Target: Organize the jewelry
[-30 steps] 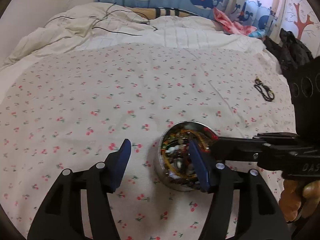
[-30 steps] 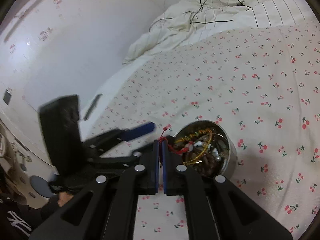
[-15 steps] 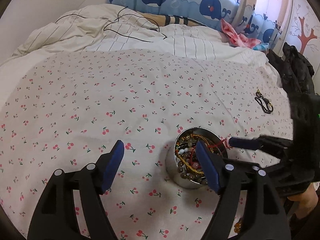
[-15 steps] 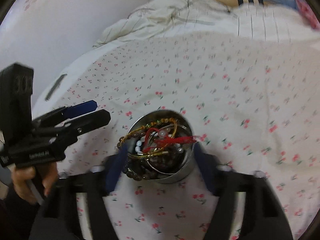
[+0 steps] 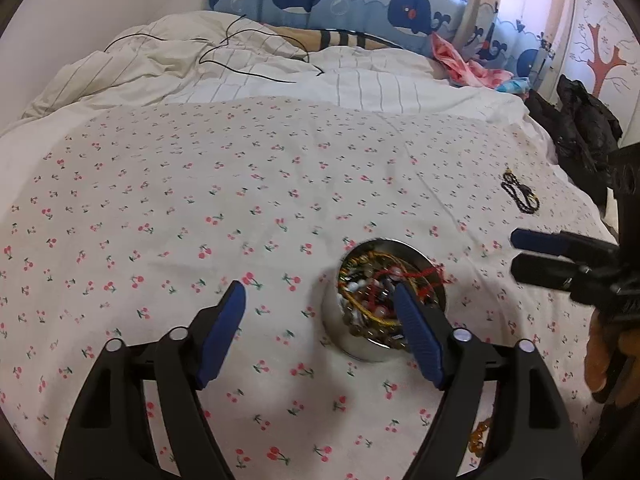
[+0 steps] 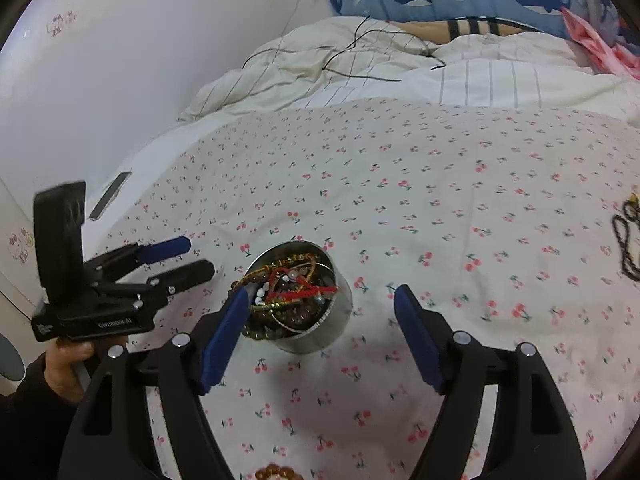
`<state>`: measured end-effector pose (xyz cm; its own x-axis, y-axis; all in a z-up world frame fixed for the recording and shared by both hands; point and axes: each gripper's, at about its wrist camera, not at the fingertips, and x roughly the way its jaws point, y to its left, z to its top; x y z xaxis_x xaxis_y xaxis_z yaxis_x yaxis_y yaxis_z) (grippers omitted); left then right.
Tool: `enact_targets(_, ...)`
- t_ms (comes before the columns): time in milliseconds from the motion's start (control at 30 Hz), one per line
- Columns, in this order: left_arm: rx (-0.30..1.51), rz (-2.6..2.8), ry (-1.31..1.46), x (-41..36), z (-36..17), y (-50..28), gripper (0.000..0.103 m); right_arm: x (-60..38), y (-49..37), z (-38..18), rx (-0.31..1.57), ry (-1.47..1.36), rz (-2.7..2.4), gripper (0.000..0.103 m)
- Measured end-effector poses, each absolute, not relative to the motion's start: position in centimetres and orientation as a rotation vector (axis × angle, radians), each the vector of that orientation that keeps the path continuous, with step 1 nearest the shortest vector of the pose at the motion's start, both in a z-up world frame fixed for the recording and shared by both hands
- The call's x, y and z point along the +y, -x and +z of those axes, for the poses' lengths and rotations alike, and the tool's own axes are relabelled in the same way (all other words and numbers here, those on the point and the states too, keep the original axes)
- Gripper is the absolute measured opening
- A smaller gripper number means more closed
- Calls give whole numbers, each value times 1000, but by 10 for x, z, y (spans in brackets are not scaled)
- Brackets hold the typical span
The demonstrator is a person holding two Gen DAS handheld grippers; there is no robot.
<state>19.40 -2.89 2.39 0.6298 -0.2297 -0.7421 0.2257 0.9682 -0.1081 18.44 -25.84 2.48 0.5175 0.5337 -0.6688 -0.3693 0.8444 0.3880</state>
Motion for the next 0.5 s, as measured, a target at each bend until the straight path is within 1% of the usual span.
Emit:
enact_targets(100, 855, -287, -24, -39, 22, -184, 77, -272, -165, 25, 871, -228, 526, 73)
enact_targets(167, 860, -308, -49, -47, 21, -178, 77, -279, -150, 21, 879, -248, 503, 76)
enact_targets(300, 864, -358, -72, -58, 21, -163, 78, -292, -113, 9, 905, -285, 431, 76)
enact_targets(500, 961, -504, -24, -73, 5, -145, 78, -308, -57, 11, 857, -341, 410, 76)
